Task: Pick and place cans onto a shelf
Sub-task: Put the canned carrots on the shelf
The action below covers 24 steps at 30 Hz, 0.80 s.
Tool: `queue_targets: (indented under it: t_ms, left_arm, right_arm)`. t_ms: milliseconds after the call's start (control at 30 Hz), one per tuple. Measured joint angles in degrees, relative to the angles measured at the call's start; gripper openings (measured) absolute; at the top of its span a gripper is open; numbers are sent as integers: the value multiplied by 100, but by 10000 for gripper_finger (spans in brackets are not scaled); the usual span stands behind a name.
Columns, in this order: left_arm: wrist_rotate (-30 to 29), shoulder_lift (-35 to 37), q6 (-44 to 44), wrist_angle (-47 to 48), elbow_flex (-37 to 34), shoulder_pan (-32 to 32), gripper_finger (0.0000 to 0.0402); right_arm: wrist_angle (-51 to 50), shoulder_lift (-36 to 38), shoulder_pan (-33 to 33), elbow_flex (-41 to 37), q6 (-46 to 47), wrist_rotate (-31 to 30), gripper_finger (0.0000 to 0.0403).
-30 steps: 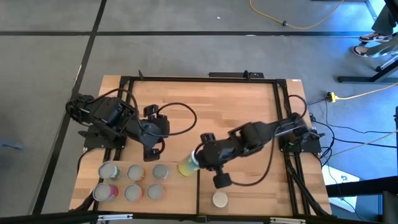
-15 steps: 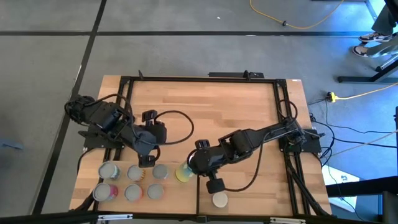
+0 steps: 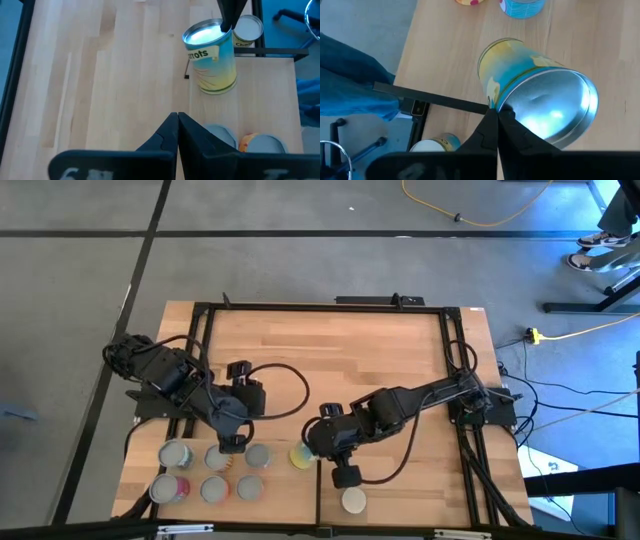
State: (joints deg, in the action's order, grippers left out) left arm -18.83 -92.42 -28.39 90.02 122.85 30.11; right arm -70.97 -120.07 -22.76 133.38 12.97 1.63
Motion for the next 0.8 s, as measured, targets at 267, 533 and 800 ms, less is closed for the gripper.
queue_targets:
  t_ms: [267,533,800]
  left_arm:
    - [0,-2,146,0,0,4,0]
    - [-181,-2,1251,-164,0,-10,0]
    - [-171,-2,1247,-463,0,-180,12]
  right_arm:
    - [-2,0,1,-2,-35,0,0]
    - [-99,0,104,-4,-168,2,0]
    - [-115,0,363,-4,-306,3,0]
